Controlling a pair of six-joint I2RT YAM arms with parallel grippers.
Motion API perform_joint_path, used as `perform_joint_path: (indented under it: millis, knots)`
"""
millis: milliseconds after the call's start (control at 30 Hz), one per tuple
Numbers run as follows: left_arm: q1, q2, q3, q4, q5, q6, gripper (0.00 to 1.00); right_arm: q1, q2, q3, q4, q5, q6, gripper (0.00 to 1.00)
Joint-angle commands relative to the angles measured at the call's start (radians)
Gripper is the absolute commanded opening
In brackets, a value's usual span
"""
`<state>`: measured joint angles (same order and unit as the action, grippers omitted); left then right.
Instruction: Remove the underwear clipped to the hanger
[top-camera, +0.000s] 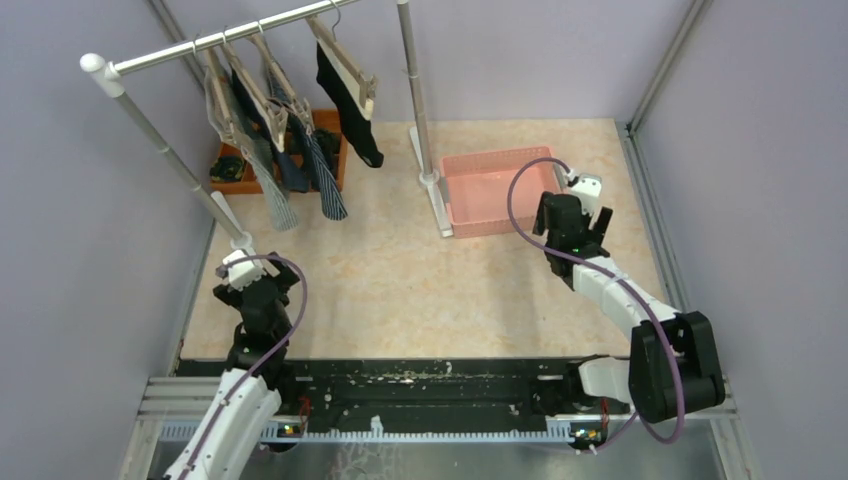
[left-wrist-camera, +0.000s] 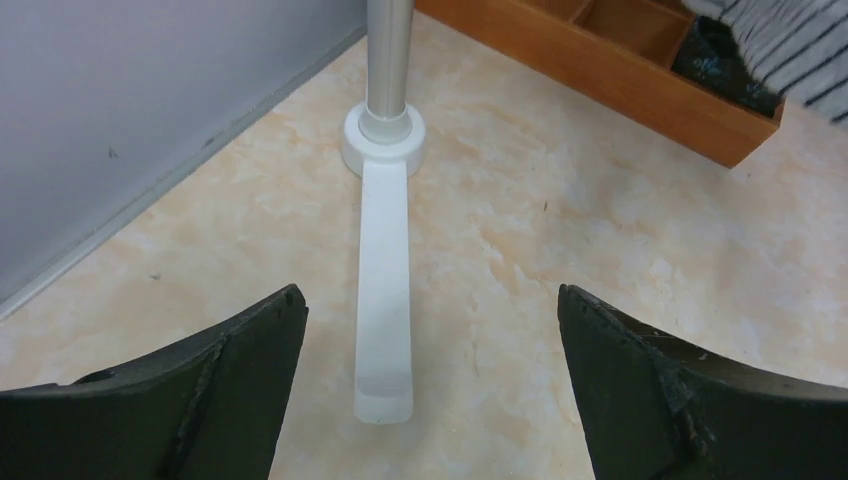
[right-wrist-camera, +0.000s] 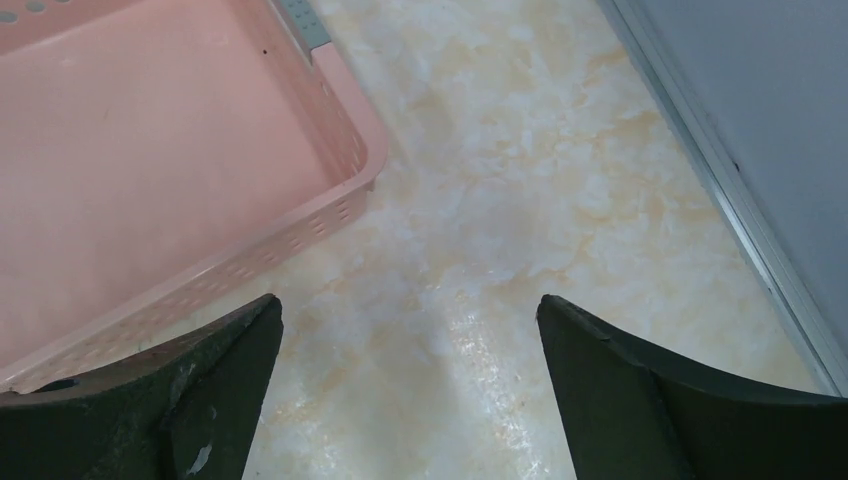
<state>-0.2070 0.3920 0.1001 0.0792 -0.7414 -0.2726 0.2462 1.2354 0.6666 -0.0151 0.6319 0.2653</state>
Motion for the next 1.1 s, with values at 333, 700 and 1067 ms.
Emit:
perform_joint_path:
  millis: [333,700,1067]
  knots:
    - [0.004,0.066,0.243,0.029,-0.109,0.132,1.0,0.01,-0.156,-0.073,0.174,-0.156,-0.046,0.99]
    - [0.004,0.048,0.416,0.068,-0.132,0.266,1.0,0.01,-0.238,0.019,0.151,-0.13,-0.131,0.99]
    - [0.004,0.25,0.905,-0.137,-0.061,0.293,1.0,0.01,-0.251,0.026,0.164,-0.143,-0.15,0.98]
